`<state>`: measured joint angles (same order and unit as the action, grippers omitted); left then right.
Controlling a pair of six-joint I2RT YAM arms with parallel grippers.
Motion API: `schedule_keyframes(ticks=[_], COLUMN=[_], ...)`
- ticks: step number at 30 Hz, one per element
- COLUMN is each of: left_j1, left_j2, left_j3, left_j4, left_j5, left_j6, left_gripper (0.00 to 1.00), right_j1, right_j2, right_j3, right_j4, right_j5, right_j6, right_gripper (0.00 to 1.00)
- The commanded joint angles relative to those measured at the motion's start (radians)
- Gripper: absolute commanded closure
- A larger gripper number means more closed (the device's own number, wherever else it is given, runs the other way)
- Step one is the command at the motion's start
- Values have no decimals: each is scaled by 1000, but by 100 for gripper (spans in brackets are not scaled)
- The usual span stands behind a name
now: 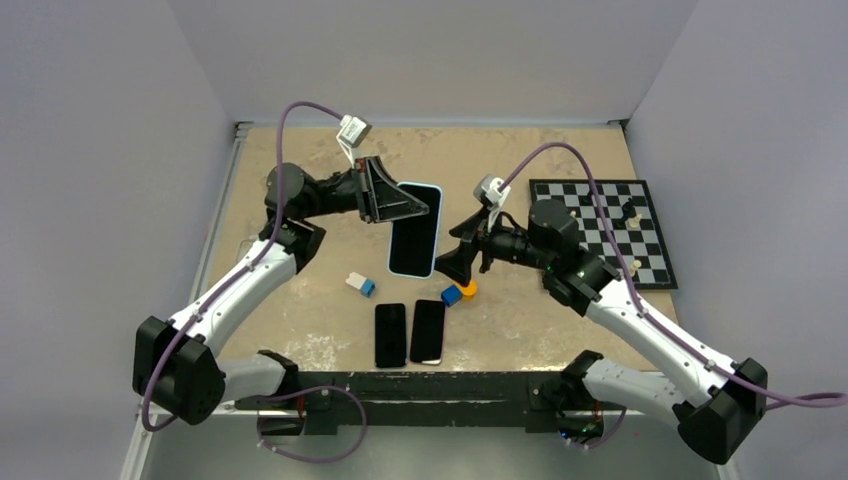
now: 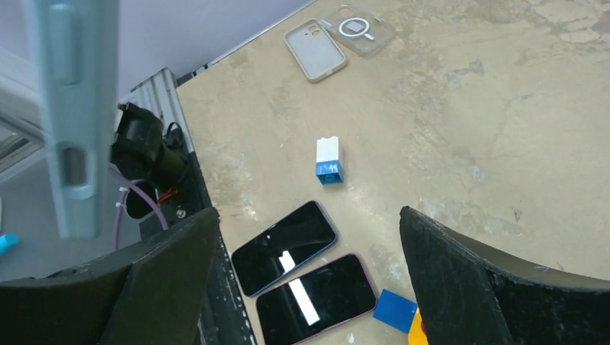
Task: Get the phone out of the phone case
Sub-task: Remove the phone case from the phone.
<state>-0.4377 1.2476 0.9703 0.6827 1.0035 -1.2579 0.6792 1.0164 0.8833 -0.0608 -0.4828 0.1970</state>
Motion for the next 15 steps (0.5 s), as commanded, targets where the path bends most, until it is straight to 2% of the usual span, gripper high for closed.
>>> schedule_keyframes(ticks=[1, 4, 7, 8, 12, 13, 15], left_j1=[-1, -1, -1, -1, -1, -1, -1], left_j2=[-14, -15, -19, -20, -28, -32, -40], left_j3=[17, 15, 17, 19, 28, 31, 36], left_j4=[-40, -41, -42, -44, -61, -66, -85], left_j5=[-14, -14, -17, -17, -16, -14, -16], left_j6=[48, 48, 46, 46, 52, 54, 64], left_gripper=[100, 100, 100, 100, 100, 100, 100], right_j1=[-1, -4, -3, -4, -4, -3, -4], right_j2=[-80, -62, -26, -18, 22, 26, 16], right_j3=[-36, -13, -1, -10, -10, -13, -24], right_j4=[104, 131, 183, 221, 267, 270, 259], right_j5=[-33, -126, -302, -346, -461, -482, -492], right_j6=[56, 128, 147, 163, 178, 178, 159], right_gripper=[1, 2, 2, 5, 32, 36, 36])
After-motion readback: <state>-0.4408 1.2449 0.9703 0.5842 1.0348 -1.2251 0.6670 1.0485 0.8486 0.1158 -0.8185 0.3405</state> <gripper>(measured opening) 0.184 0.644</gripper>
